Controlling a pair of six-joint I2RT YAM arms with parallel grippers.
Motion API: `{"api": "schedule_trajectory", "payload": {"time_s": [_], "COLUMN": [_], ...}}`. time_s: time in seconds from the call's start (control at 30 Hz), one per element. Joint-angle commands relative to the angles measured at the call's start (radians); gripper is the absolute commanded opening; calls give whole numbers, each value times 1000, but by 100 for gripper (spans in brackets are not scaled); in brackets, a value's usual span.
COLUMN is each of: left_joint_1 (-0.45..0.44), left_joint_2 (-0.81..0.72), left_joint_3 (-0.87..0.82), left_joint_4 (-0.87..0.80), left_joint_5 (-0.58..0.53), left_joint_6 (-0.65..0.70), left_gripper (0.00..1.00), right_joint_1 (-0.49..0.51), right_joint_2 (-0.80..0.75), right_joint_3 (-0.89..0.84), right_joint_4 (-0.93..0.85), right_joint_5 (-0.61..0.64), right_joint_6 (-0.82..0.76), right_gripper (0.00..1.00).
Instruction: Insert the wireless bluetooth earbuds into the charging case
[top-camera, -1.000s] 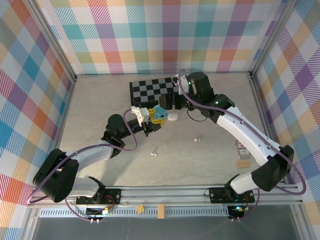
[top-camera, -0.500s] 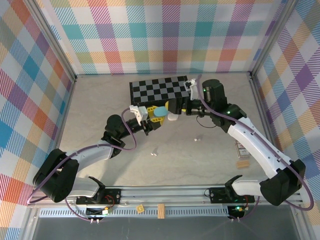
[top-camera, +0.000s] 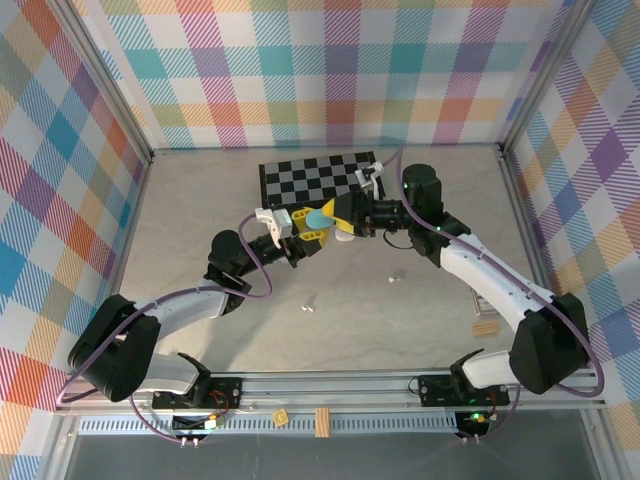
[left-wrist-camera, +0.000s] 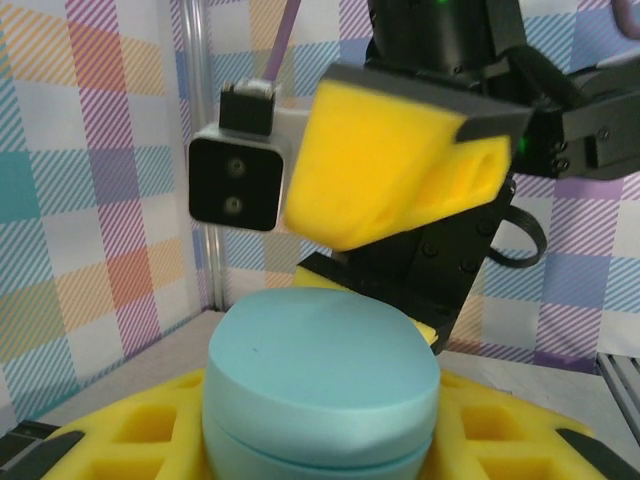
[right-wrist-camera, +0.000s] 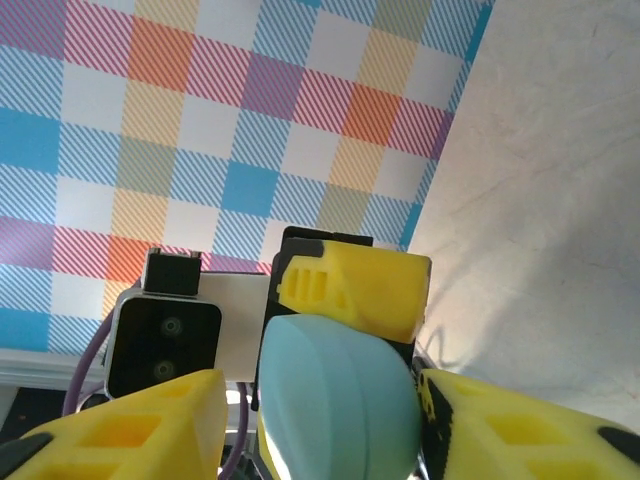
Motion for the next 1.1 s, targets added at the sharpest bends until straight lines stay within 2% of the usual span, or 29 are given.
{"api": "schedule_trajectory", "payload": {"time_s": [0.0, 0.1, 0.23, 0.3, 0.43, 0.57, 0.67, 0.77, 0.9, 1.0, 1.07], "left_joint_1": [1, 1, 0, 1, 1, 1, 1, 1, 1, 1, 1], "left_joint_2": [12, 11, 21, 26, 36, 46, 47, 40, 9, -31, -62], "left_joint_3": [25, 22, 26, 28, 35, 39, 36, 31, 13, -16, -39], "left_joint_4": [45, 46, 45, 47, 47, 45, 40, 20, -18, -78, -131], "left_joint_5": [3, -9, -10, -12, -12, -13, -19, -27, -36, -48, -61], "left_joint_6": [-15, -14, -12, -12, -12, -12, -10, -2, 15, 36, 50], "left_gripper": [38, 39, 39, 39, 39, 40, 41, 51, 81, 97, 100], "right_joint_1": [6, 6, 8, 8, 9, 8, 4, -9, -39, -68, -87], "right_joint_2": [12, 26, 35, 43, 52, 52, 44, 36, 25, 19, 24], "right_joint_3": [-8, -17, -20, -18, -30, -37, -46, -55, -69, -73, -74], "right_joint_4": [132, 171, 162, 143, 175, 177, 177, 172, 138, 36, -54], "right_joint_5": [-67, -84, -88, -87, -93, -87, -65, -37, 22, 100, 169], "right_joint_6": [87, 122, 123, 111, 135, 135, 130, 123, 92, 7, -73], "right_gripper": [47, 49, 58, 57, 45, 28, 20, 17, 17, 17, 18]}}
